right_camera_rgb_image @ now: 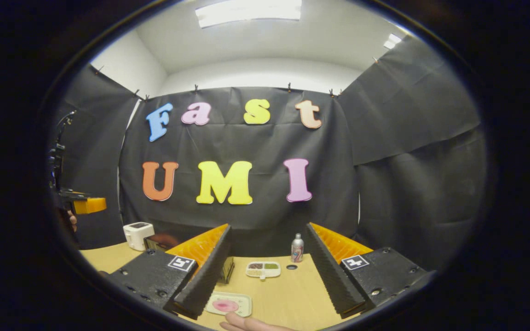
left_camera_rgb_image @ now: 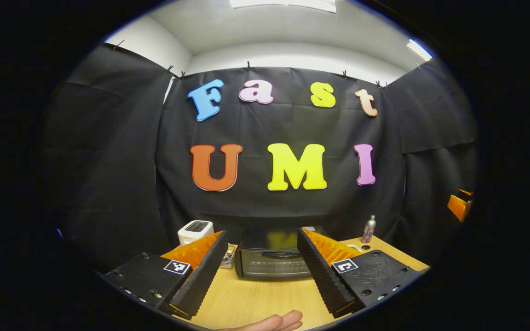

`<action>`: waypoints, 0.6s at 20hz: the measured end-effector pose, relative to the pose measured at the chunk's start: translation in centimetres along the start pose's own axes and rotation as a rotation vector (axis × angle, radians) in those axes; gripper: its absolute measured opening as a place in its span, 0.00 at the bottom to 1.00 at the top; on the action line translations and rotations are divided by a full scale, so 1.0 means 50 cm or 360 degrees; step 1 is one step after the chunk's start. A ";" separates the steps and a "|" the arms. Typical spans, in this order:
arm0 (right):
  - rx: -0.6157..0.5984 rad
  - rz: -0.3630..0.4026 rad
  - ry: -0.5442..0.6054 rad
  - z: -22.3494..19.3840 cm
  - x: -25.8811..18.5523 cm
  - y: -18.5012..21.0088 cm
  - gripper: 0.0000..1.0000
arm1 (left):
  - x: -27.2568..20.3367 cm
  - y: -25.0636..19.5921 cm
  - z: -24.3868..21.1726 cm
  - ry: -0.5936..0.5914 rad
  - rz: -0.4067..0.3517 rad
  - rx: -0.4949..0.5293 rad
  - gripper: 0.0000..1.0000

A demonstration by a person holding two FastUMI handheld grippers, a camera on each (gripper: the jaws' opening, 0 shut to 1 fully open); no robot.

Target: Open the electric oven with the left hand, put the food in, and close the electric oven.

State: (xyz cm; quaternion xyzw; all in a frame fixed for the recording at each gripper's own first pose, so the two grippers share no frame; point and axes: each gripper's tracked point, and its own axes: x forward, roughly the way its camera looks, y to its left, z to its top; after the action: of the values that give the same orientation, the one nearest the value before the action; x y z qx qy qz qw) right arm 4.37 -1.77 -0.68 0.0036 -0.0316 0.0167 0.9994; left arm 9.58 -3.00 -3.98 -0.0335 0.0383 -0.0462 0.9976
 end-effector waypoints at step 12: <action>-0.0037 -0.0086 0.0144 -0.080 0.076 -0.122 0.96 | 0.348 -0.096 -0.224 0.0527 -0.0095 0.0017 0.95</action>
State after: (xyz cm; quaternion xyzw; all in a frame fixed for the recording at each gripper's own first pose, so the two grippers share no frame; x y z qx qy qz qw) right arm 8.62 -7.69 -4.48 -0.0079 0.0135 -0.0105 0.9998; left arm 25.52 -10.15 -16.06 -0.0213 0.2008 -0.0808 0.9761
